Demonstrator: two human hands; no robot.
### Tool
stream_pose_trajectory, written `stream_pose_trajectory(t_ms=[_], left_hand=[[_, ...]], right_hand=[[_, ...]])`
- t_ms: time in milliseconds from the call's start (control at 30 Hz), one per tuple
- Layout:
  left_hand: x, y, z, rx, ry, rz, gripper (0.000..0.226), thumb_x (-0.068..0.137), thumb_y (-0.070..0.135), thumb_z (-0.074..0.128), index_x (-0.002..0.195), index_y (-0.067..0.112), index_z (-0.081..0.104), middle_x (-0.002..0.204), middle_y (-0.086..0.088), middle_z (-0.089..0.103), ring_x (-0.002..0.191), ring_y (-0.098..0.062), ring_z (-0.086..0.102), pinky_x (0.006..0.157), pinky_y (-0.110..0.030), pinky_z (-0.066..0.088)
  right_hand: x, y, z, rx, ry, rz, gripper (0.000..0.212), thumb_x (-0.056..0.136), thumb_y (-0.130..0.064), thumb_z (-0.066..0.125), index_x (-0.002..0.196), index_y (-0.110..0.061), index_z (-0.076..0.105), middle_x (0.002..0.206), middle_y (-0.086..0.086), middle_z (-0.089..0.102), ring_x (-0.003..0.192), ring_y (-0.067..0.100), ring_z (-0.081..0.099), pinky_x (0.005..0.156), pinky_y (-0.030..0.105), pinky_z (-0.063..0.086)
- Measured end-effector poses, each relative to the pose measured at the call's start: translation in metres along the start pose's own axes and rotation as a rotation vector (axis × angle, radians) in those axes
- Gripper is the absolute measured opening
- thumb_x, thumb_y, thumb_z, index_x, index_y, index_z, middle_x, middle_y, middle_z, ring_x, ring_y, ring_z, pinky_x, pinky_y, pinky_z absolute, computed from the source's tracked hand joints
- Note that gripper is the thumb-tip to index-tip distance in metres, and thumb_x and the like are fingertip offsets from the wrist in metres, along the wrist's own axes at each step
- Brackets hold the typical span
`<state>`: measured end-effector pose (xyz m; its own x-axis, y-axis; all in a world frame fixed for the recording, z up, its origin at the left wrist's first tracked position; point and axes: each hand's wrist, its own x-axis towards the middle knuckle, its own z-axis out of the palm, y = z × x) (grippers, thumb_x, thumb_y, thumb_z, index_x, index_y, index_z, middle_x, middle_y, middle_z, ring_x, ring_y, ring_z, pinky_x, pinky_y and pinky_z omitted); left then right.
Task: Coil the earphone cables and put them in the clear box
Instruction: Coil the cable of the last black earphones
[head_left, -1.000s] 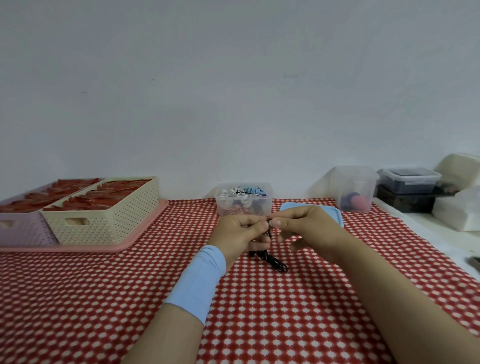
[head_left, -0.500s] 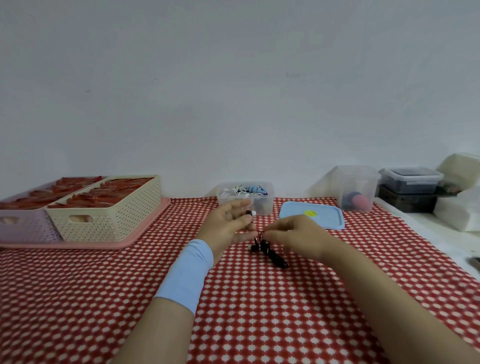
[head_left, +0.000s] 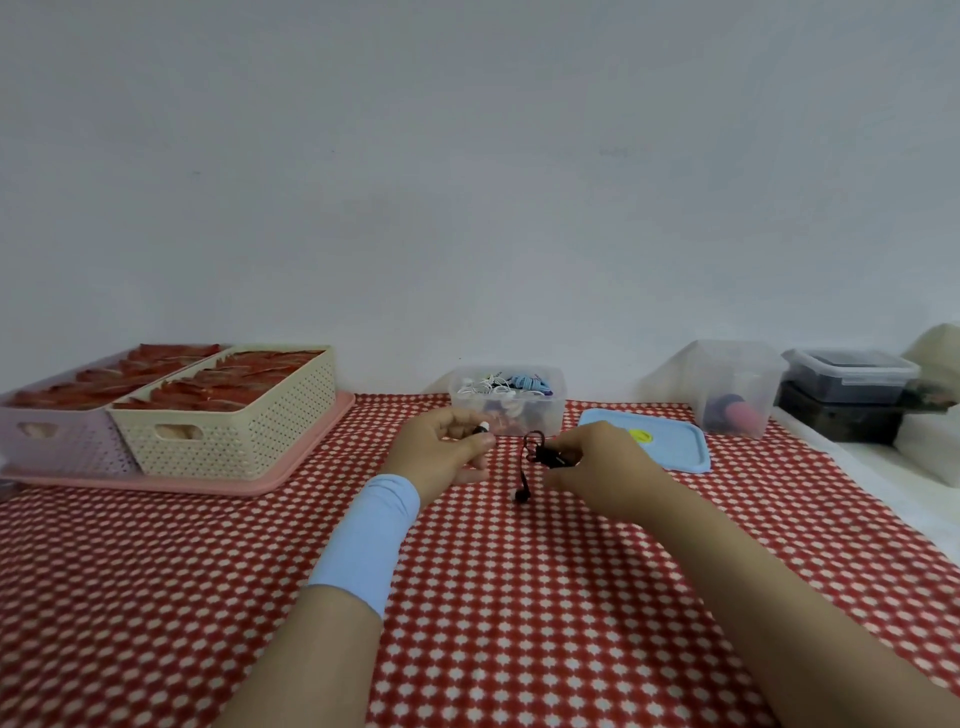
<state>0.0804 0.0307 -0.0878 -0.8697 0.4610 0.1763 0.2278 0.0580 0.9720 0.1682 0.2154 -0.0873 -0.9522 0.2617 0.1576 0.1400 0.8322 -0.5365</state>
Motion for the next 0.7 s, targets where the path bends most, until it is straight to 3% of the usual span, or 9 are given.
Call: stream_pose_trajectory(t_ms=[167, 300, 367, 533, 700], left_hand=[[0.039, 0.023, -0.014, 0.141, 0.023, 0.022, 0.02, 0.087, 0.008, 0.072, 0.107, 0.01, 0.07, 0.092, -0.005, 0.069, 0.075, -0.015, 0.068, 0.068, -0.036, 0.062], [0.082, 0.041, -0.02, 0.34, 0.06, 0.097, 0.02, 0.09, 0.017, 0.068, 0.109, 0.021, 0.068, 0.092, 0.002, 0.07, 0.077, -0.014, 0.07, 0.075, -0.033, 0.06], [0.105, 0.045, -0.022, 0.477, 0.061, 0.094, 0.018, 0.089, 0.025, 0.068, 0.107, 0.025, 0.069, 0.09, 0.006, 0.069, 0.084, -0.011, 0.067, 0.079, -0.026, 0.053], [0.147, 0.034, -0.021, 0.661, 0.05, 0.032, 0.019, 0.089, 0.033, 0.067, 0.105, 0.027, 0.074, 0.105, 0.01, 0.07, 0.095, -0.009, 0.063, 0.085, -0.025, 0.047], [0.163, 0.007, -0.023, 0.801, -0.051, 0.017, 0.017, 0.089, 0.033, 0.067, 0.102, 0.027, 0.076, 0.11, 0.008, 0.071, 0.095, -0.01, 0.06, 0.082, -0.025, 0.042]], right_hand=[[0.034, -0.021, -0.026, 0.085, 0.153, -0.047, 0.02, 0.088, -0.021, 0.074, 0.108, -0.02, 0.077, 0.104, 0.005, 0.075, 0.087, 0.023, 0.066, 0.08, 0.033, 0.051], [0.083, -0.033, -0.044, 0.089, 0.22, -0.082, 0.036, 0.087, -0.016, 0.076, 0.123, -0.016, 0.071, 0.112, 0.003, 0.072, 0.085, 0.017, 0.063, 0.078, 0.021, 0.045], [0.11, -0.035, -0.052, 0.09, 0.229, -0.071, 0.042, 0.085, -0.015, 0.078, 0.126, -0.016, 0.068, 0.106, 0.002, 0.069, 0.081, 0.018, 0.064, 0.068, 0.016, 0.046], [0.161, -0.029, -0.049, -0.021, 0.164, -0.047, 0.017, 0.085, -0.016, 0.078, 0.102, -0.017, 0.075, 0.097, 0.005, 0.074, 0.084, 0.023, 0.067, 0.077, 0.035, 0.056], [0.183, -0.009, -0.026, -0.109, 0.006, -0.048, 0.017, 0.09, -0.021, 0.074, 0.105, -0.023, 0.08, 0.093, 0.003, 0.076, 0.076, 0.019, 0.064, 0.072, 0.033, 0.053]])
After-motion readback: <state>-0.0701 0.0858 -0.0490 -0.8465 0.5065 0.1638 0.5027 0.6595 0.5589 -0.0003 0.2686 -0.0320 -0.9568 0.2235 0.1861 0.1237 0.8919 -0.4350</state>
